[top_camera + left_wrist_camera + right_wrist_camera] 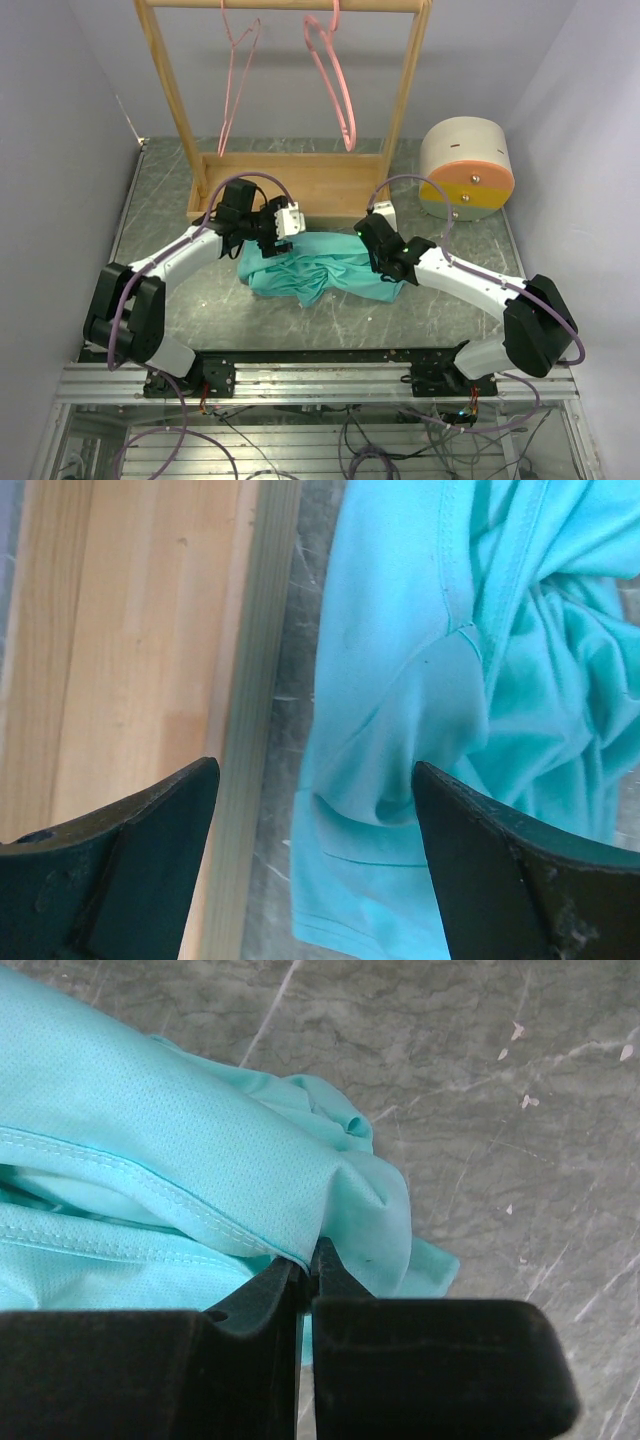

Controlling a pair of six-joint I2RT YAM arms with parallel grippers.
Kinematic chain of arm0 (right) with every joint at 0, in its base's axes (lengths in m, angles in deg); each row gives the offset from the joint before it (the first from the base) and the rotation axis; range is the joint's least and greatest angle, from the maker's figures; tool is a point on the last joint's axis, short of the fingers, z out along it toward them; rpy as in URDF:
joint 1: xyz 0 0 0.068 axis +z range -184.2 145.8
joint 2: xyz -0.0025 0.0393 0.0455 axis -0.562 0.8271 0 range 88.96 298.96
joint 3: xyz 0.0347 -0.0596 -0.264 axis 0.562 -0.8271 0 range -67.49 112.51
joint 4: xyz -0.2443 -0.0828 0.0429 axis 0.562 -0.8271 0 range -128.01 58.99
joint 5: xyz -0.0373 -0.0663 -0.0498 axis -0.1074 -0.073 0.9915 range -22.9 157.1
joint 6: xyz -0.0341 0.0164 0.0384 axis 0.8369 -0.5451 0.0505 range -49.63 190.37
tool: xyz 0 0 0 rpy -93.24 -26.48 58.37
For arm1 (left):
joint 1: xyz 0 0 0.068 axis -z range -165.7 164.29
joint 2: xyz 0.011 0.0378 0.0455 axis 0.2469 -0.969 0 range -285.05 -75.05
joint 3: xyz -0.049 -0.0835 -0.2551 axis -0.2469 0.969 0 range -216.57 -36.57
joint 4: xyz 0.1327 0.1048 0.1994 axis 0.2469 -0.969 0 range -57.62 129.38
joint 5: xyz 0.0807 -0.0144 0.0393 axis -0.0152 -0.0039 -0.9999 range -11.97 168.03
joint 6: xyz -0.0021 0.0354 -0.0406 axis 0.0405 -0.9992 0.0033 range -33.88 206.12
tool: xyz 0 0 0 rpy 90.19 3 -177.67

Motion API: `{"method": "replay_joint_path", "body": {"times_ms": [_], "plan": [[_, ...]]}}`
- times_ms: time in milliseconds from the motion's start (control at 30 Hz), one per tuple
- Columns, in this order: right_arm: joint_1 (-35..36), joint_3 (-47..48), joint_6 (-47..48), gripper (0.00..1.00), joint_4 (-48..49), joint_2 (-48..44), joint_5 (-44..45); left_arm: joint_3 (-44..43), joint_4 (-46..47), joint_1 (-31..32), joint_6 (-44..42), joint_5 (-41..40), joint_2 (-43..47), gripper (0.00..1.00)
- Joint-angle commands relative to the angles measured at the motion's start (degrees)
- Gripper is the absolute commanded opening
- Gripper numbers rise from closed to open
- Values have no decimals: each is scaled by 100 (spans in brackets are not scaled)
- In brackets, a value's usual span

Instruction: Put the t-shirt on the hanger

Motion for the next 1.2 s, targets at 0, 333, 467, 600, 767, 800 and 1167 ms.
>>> {"method": "replay_joint_path", "body": {"times_ms": [0, 333, 467, 600, 767, 800, 1167], "plan": [[-12, -107, -136, 0, 37, -108, 24, -423, -36, 37, -735, 308, -284, 89], [-10, -85, -140, 0, 22, -31, 14, -1027, -2569, 46, -2440, 1106, -627, 87], [-12, -108, -137, 0, 34, -3, 7, -1084, -2976, 46, -2686, 1158, -584, 86], [-12, -140, -179, 0, 66, 31, -15, -1057, -2756, 206, -2438, 1085, -692, 83], [-8, -145, -209, 0, 73, 35, -2, -783, -1821, 448, -1706, 809, -765, 75], [-10, -138, -215, 0, 63, 41, 12, -761, -1661, 463, -1574, 763, -817, 71], [-46, -100, -135, 0, -112, -96, 66, -900, -1583, 311, -629, 404, -600, 7]]}}
